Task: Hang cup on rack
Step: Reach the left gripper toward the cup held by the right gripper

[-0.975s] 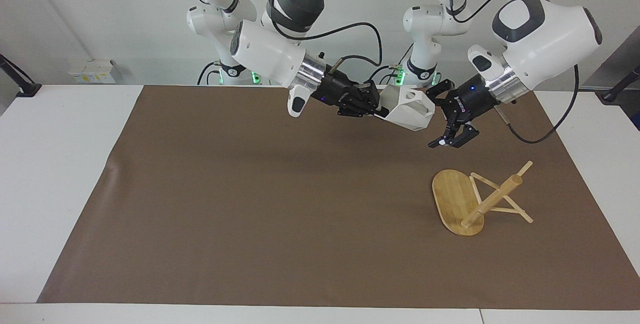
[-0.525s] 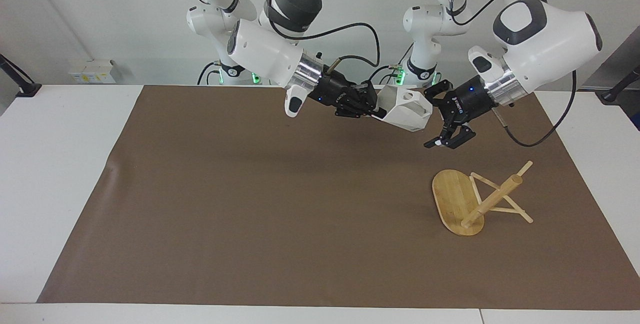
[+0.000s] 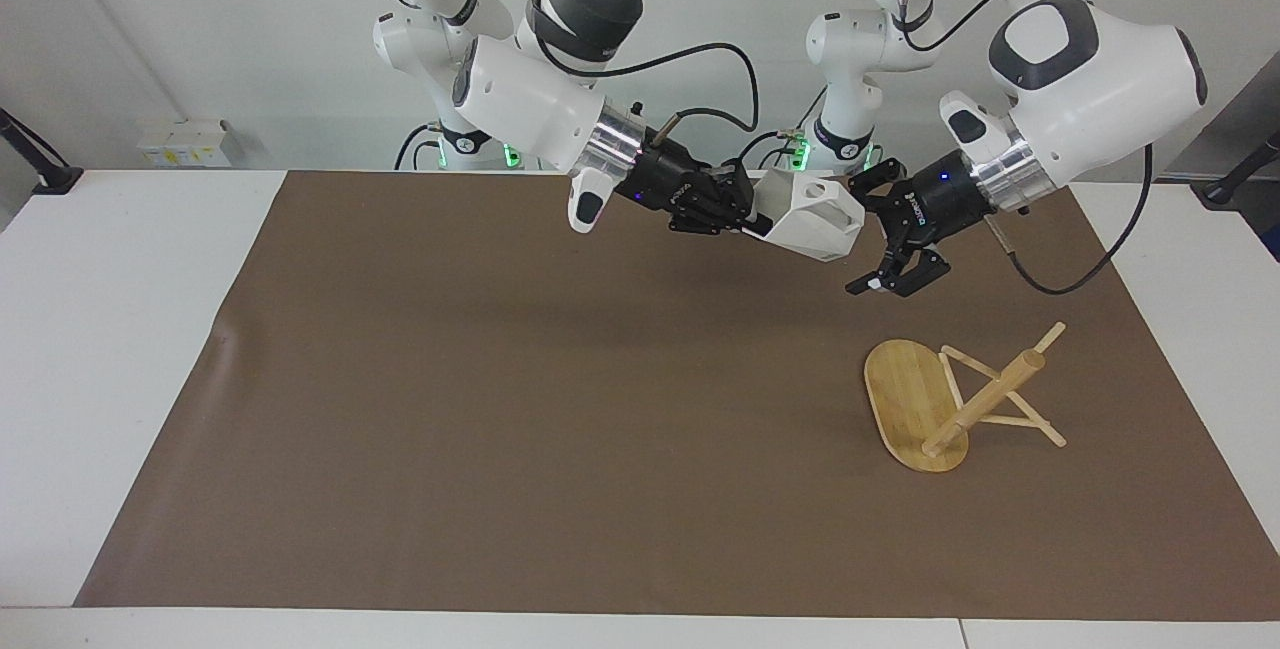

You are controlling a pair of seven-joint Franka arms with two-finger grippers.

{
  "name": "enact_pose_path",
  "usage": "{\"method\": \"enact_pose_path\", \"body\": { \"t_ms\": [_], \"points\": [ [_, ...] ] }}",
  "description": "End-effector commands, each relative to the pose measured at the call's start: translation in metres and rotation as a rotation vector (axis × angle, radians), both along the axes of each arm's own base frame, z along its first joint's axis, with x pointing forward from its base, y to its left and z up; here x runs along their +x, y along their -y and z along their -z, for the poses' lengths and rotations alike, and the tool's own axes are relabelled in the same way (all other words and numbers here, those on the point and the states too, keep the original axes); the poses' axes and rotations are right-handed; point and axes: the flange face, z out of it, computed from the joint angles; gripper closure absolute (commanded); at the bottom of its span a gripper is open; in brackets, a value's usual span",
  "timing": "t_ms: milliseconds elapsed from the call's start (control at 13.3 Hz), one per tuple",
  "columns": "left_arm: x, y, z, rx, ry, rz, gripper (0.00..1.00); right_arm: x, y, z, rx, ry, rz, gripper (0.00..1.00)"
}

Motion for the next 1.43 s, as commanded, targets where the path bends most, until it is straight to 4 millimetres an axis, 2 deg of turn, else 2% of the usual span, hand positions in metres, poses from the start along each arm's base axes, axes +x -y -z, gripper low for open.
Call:
{"method": "enact_pose_path", "body": {
  "t_ms": [0, 375, 525, 1350],
  "points": [
    [-0.012, -0.003, -0.005, -0.035, 0.01, 0.029, 0.0, -0.001, -0.004, 0.003, -0.014, -0.001, -0.02, 1.0],
    [-0.021, -0.018, 0.01, -0.029, 0.001, 0.018, 0.0, -0.002, -0.005, 0.003, -0.014, -0.002, -0.022, 1.0],
    [-0.021, -0.019, 0.009, -0.028, 0.002, 0.015, 0.0, -0.002, -0.005, 0.003, -0.014, -0.002, -0.022, 1.0],
    [-0.025, -0.004, 0.003, -0.116, -0.022, 0.002, 0.0, -0.002, -0.004, 0.004, -0.015, -0.003, -0.021, 1.0]
  ]
}}
